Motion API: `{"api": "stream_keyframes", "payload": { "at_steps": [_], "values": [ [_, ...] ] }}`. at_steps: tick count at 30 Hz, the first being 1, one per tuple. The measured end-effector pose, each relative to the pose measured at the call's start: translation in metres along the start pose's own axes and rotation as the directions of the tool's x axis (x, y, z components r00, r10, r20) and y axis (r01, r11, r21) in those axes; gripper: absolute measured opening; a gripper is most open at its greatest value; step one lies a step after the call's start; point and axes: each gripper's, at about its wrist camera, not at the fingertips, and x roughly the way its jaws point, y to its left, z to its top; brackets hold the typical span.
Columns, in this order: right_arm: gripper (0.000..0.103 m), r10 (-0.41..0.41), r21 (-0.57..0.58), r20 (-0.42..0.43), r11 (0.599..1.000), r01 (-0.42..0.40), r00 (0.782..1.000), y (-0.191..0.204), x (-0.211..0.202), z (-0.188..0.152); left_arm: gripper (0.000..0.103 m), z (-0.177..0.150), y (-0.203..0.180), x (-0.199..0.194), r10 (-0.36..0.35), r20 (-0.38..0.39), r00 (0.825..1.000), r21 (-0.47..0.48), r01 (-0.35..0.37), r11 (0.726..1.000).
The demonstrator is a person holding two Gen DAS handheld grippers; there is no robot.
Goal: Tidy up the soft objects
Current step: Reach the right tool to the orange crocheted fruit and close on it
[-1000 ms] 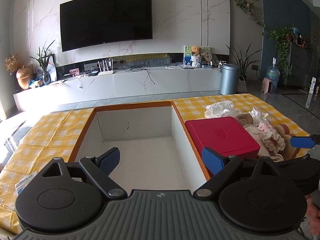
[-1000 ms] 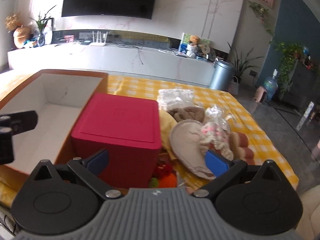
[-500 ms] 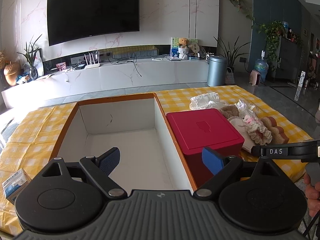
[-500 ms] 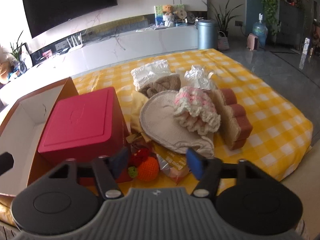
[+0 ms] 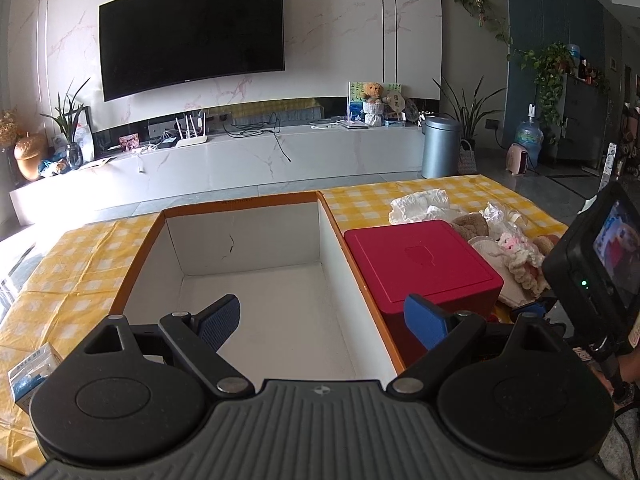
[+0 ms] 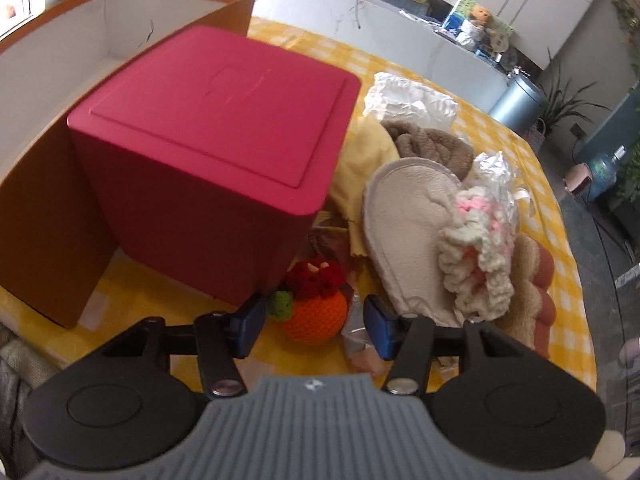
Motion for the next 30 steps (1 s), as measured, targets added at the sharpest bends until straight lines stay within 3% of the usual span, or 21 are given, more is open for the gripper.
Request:
{"api": "stream_keyframes", "payload": {
  "at_steps": [6,13,19,22,25,30],
  "values": [
    [0.055,0.004,-0.039,-0.074,0.999,-0.007,0.997,-0.005,0.024,0.005,0.103,-0.001,-0.002,-0.002,0.013,0.011,1.0,0.008,-0.013,1.0],
    [0.042,0.017,0.004,-0.026,1.0,-0.017,1.0,-0.011,0.012,0.002,0.103,-0.002,-0.002,0.0,0.023,-0.004,1.0,0.007,-0.023,1.0],
    [0.042,0.055,0.088,0.042,0.994,-0.058,0.998,-0.019,-0.016,-0.012,0.103,-0.002,0.0,-0.001,0.026,-0.01,1.0,0.003,-0.026,1.0],
    [0.042,0.129,0.083,-0.01,0.988,-0.128,0.992,-0.016,-0.008,-0.012,0.103,-0.002,0.0,0.0,0.024,-0.017,1.0,0.009,-0.024,1.0],
    [0.042,0.094,0.054,-0.077,0.995,-0.09,0.993,-0.005,0.006,-0.007,0.103,-0.004,0.0,0.002,0.025,-0.024,0.999,0.011,-0.025,1.0],
    [0.045,0.098,0.071,-0.095,0.993,-0.091,0.991,-0.005,0.014,-0.001,0.103,-0.006,-0.001,0.003,0.021,-0.028,0.999,0.019,-0.021,1.0]
  ]
}}
